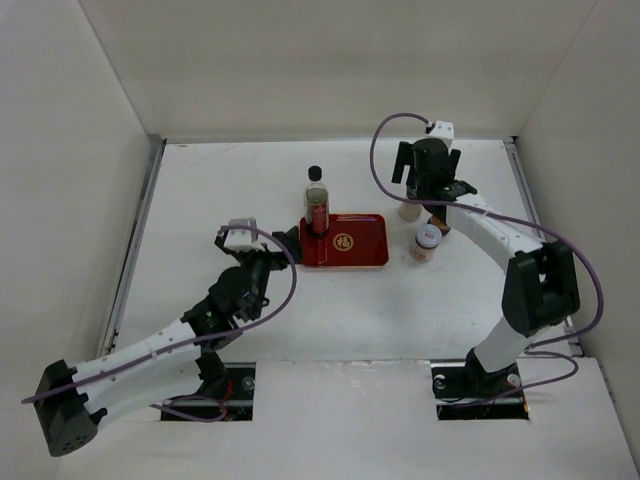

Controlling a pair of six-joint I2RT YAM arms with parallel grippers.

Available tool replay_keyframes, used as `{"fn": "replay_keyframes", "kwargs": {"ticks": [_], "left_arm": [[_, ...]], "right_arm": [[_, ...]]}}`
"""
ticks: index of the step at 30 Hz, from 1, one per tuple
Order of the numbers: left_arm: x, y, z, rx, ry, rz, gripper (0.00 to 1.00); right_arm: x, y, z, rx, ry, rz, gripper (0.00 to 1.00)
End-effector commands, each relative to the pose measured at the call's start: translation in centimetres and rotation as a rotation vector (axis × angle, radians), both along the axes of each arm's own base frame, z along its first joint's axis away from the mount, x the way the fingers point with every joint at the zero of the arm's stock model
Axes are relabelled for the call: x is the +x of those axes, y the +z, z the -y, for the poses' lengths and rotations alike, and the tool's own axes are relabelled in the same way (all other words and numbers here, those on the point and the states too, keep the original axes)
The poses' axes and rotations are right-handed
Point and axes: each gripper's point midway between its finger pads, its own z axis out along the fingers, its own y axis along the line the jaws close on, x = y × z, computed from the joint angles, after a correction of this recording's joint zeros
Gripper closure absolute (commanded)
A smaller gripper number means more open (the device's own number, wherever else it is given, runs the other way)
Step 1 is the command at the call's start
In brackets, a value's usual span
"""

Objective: Organize the condiment bottles

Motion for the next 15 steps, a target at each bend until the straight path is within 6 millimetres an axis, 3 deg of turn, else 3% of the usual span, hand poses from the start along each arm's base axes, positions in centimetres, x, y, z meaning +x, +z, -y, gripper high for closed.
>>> {"fn": "replay_keyframes", "kwargs": {"ticks": [1, 8, 15], "left_arm": [[-2.2, -1.7, -1.0, -0.056, 0.008, -0.01, 0.03], [-5.1, -2.6, -1.8, -0.136, -0.031, 0.01, 0.03], [-5.1, -1.1, -2.4, -0.149, -0.007, 0.024, 0.03]], "right_arm": [[0.7, -0.2, 0.0, -0.067, 0.027, -0.061, 0.0], [1.2, -2.1, 0.9, -0.133, -0.011, -0.121, 0.01], [1.4, -4.7, 0.4, -0.118, 0.0, -0.165, 0.13]]}}
